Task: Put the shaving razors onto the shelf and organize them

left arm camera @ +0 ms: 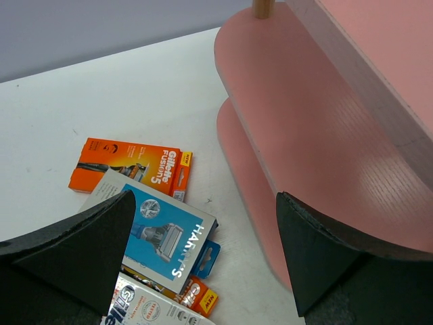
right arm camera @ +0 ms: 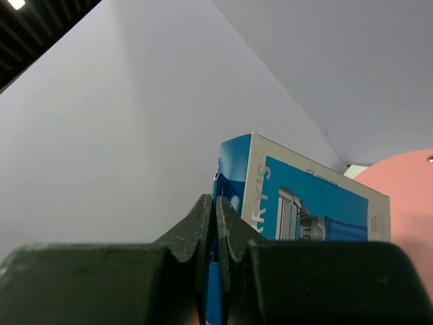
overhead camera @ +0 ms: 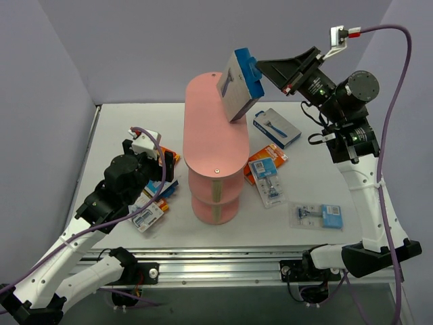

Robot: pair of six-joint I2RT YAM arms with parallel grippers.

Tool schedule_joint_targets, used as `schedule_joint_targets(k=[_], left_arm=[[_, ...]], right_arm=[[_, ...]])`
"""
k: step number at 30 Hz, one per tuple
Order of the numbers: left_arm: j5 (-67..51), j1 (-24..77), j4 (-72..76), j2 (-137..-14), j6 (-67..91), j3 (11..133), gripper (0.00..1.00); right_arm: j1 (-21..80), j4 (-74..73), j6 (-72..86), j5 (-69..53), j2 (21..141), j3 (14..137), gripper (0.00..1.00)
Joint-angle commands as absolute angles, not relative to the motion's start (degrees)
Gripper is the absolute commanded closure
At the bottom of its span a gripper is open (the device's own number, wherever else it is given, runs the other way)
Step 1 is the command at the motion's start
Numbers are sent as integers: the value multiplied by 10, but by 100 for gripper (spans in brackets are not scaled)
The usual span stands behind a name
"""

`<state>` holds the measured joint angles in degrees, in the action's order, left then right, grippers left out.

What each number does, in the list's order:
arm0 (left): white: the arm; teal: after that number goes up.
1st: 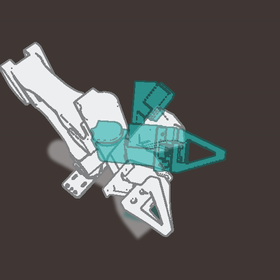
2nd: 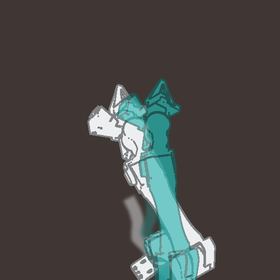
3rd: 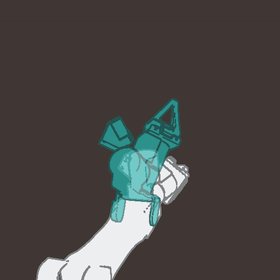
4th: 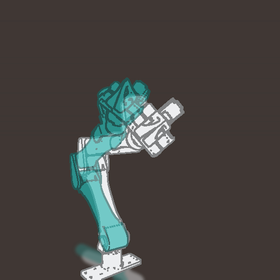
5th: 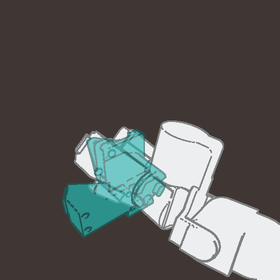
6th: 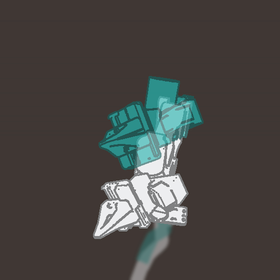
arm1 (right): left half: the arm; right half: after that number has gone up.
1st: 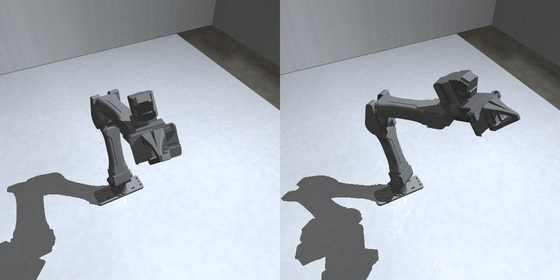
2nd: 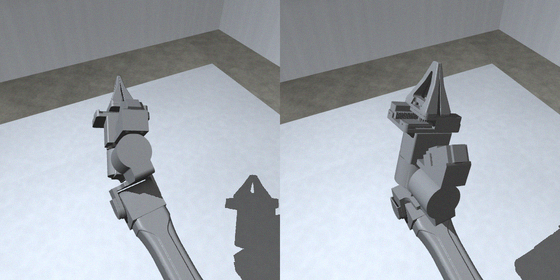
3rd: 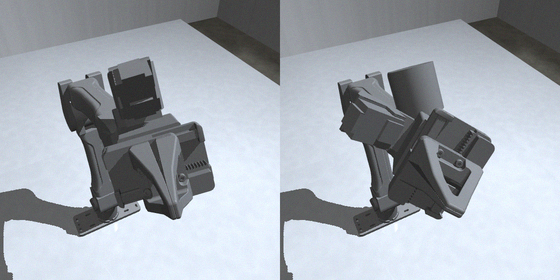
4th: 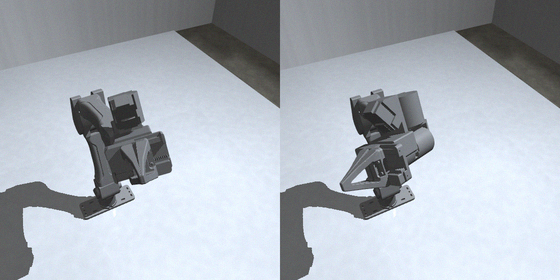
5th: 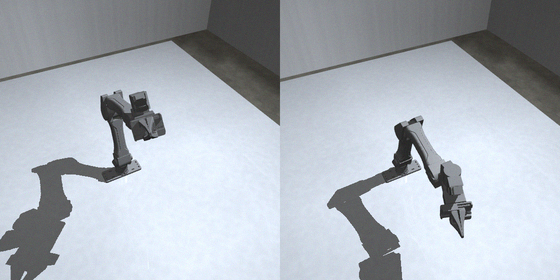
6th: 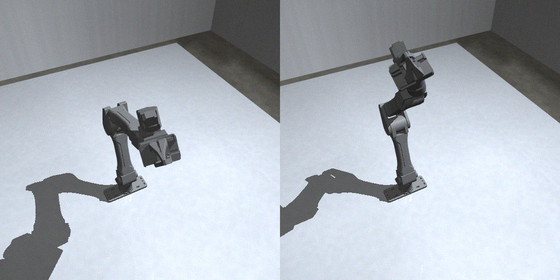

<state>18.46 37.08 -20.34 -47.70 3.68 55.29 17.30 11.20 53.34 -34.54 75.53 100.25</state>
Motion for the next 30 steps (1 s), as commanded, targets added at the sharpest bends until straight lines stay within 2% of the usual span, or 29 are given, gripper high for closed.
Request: schedule_joint_targets(k=[1,7,16,30], left_arm=[[193,374,-184,-478,27,557,6],[195,374,-185,-483,26,558,6],[197,373,-185,-485,25,558,6],[197,373,-185,-490,25,558,6]], right_arm=[[178,229,587,-373,743,981,100],[179,249,604,-353,743,947,100],[158,142,523,-288,725,936,100],[87,86,504,-297,715,855,100]])
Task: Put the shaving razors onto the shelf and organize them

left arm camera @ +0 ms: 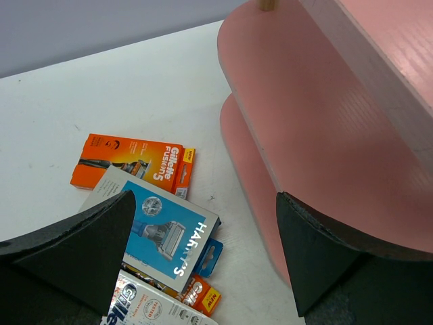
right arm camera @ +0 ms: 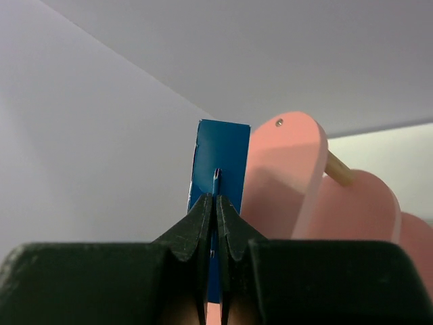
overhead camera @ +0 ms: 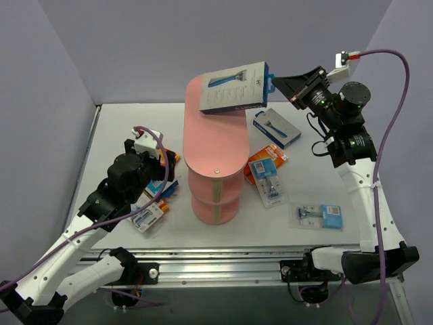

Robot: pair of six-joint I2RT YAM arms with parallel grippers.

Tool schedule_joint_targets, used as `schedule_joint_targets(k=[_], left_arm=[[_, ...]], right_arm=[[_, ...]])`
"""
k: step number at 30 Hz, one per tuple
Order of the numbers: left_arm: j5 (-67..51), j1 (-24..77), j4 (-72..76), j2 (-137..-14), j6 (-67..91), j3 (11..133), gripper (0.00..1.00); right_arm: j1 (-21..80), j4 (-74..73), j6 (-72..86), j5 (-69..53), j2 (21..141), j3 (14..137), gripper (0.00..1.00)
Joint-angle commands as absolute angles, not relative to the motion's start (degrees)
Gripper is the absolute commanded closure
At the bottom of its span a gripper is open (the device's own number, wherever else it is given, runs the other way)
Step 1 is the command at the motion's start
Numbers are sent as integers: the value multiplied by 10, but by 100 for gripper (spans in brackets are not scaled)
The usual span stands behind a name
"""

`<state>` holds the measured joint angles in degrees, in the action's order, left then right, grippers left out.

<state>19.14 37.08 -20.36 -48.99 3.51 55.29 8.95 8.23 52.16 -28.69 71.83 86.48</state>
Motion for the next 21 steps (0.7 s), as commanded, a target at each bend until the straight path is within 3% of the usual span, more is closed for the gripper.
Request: schedule_joint_targets(k=[1,21], left_arm=[[198,374,-185,-490,25,558,6],[208,374,-185,-493,24,555,6]], right_arm=[[86,86,501,-297,715,851,100],[85,106,497,-308,805,842,100]])
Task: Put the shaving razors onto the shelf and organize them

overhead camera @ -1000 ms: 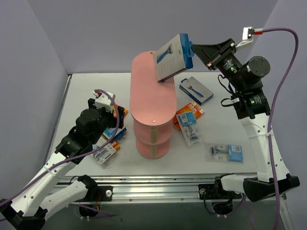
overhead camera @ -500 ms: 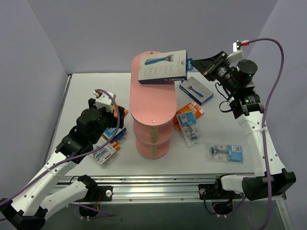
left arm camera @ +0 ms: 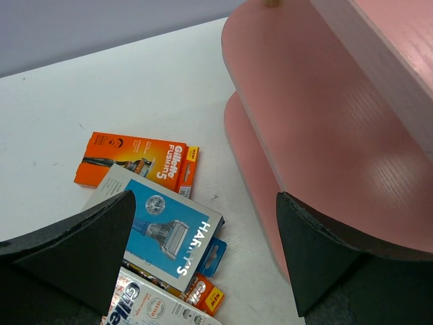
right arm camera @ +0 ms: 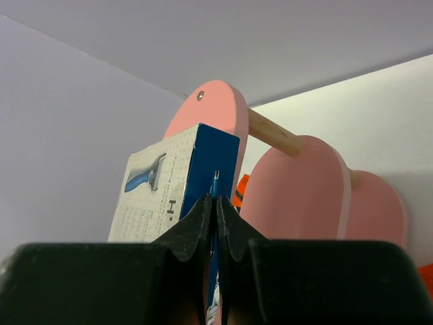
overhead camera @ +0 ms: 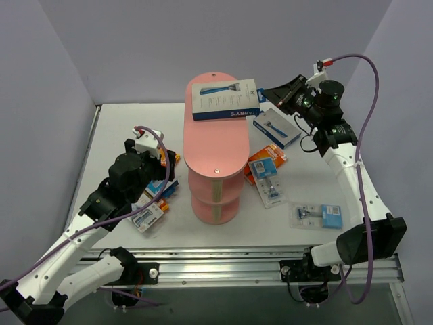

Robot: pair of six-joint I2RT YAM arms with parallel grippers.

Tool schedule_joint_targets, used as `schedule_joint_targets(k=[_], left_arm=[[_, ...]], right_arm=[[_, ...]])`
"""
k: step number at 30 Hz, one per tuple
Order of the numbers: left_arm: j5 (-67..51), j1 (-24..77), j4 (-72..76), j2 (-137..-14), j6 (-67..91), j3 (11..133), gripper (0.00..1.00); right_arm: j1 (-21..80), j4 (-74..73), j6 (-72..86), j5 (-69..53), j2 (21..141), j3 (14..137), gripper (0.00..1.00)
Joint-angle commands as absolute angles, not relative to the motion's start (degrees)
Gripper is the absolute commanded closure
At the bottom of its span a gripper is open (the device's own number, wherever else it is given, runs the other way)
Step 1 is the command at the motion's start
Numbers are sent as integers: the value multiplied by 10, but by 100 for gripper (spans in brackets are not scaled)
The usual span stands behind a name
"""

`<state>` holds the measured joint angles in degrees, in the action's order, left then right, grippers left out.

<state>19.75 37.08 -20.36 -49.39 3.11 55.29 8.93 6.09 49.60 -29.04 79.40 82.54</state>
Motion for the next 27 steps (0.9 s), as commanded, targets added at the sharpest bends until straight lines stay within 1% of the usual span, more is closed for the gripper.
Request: schedule_joint_targets(k=[1,8,17,27], left_arm=[[210,374,-185,-495,24,555,6],[218,374,-185,-498,21,554,6],[220,374,-185,-499,19,554,6],[219,374,-185,-504,19,554,6]], right_arm=[[84,107,498,-309,808,845,100],[81,141,524,-325,847,860,100],[86,161,548,-309,855,869,100],[102,219,592,-258,831,804,100]])
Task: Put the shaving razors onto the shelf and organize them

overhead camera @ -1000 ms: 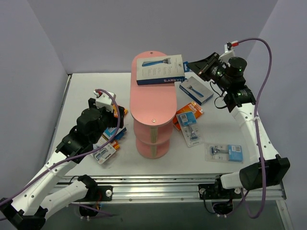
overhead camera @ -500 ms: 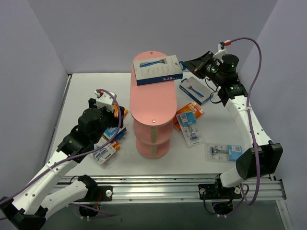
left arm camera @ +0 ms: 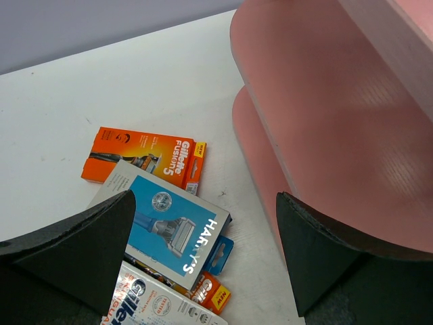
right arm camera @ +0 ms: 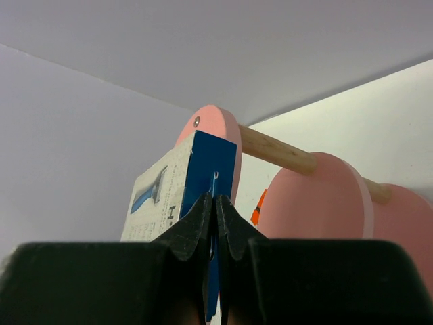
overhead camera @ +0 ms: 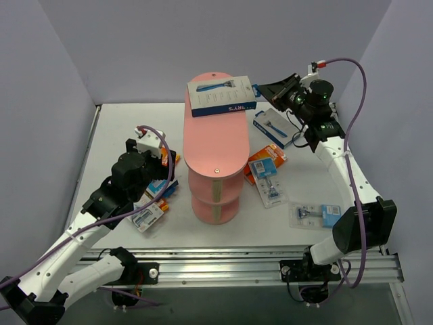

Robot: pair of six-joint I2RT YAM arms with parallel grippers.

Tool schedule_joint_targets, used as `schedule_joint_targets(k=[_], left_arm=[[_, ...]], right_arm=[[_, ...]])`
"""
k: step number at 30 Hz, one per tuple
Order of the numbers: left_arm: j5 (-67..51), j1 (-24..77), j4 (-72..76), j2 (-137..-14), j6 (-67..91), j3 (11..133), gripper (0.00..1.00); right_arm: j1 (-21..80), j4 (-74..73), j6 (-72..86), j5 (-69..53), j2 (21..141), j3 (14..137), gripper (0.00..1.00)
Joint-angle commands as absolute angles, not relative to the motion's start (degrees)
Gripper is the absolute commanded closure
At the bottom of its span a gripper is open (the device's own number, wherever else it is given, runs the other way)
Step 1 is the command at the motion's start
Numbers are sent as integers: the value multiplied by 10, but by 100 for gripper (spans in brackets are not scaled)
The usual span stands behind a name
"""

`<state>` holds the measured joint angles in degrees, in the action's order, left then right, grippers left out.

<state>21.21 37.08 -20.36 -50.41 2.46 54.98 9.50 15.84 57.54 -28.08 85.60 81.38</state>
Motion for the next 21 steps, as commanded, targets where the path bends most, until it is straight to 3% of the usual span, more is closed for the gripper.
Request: schedule_joint_targets(k=[1,21], left_arm=[[220,374,-185,-504,19,554,6],[220,374,-185,-510,19,554,6]], right_arm=[[104,221,597,-255,830,802,100],[142,271,625,-149,792,736,100]])
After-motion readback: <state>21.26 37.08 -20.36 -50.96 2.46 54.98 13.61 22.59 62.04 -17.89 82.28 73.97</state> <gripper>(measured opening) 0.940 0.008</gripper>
